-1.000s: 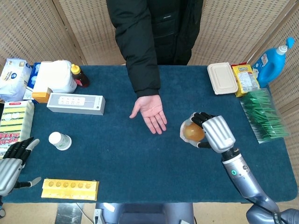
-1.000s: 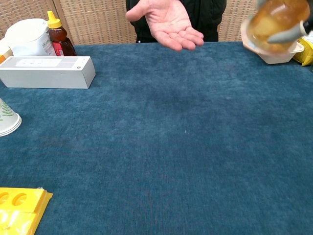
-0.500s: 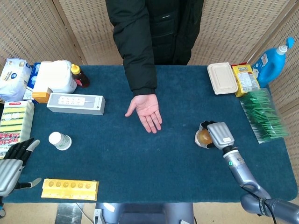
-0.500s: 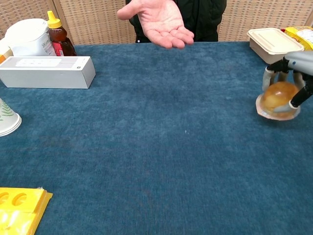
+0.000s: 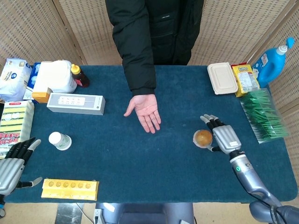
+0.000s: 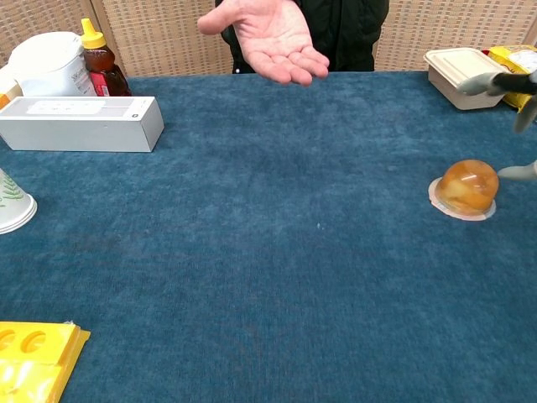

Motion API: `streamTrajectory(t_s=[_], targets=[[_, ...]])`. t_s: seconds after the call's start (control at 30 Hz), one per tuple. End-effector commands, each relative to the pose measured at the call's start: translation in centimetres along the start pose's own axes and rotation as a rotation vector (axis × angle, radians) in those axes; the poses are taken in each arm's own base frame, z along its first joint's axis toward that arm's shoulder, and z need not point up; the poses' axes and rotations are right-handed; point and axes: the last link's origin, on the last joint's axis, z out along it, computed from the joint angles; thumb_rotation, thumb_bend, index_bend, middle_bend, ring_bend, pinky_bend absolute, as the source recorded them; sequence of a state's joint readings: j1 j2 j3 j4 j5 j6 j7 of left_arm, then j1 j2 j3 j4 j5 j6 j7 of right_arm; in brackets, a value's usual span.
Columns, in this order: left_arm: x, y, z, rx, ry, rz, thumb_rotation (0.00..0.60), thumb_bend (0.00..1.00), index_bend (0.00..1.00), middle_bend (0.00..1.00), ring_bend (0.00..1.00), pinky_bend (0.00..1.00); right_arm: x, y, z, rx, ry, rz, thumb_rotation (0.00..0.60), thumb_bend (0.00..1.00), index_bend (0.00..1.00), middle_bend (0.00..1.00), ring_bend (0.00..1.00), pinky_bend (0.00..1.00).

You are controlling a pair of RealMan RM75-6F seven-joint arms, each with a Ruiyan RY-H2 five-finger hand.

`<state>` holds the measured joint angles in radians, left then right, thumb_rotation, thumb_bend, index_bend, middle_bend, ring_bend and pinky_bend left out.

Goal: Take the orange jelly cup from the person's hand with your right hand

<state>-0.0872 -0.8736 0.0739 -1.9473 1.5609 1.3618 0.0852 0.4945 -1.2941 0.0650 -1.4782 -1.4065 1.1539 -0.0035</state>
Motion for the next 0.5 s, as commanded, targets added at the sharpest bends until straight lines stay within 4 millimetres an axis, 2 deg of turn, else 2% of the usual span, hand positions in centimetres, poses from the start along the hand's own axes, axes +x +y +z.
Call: streamTrajectory(t_s=[0.03,0.17,0.27,0.33,0.5], targets=[[-0.1,0.1,-0.1,-0.003,0.002,0.001,0.600,0.08,0.00,0.00,0.00,0.04,0.9,1.2,-4.6,0.008,0.046,0.014,0.600,0.25,0.05,0.08,0.10,0.28],[-0.2,0.2,-0.3,-0.008,0.002,0.008,0.600,0.08,0.00,0.00,0.00,0.04,0.8,2.8,-8.6,-0.014,0.091,-0.032,0.600,0.15,0.07,0.10,0.09,0.23],[-0.4,0.3,-0.2,-0.009,0.000,0.015,0.600,0.08,0.00,0.00,0.00,0.04,0.6,3.1,-11.3,-0.016,0.137,-0.033,0.600,0.07,0.08,0.10,0.07,0.18],[-0.5,0.5,-0.2,-0.010,-0.003,0.021,0.600,0.08,0.00,0.00,0.00,0.04,0.3,3.5,-13.1,-0.032,0.161,-0.038,0.600,0.05,0.08,0.10,0.07,0.15],[-0.8,0.7,-0.3,-0.010,-0.005,0.036,0.600,0.09,0.00,0.00,0.00,0.04,0.4,4.1,-15.8,-0.047,0.202,-0.037,0.600,0.03,0.11,0.10,0.05,0.11]])
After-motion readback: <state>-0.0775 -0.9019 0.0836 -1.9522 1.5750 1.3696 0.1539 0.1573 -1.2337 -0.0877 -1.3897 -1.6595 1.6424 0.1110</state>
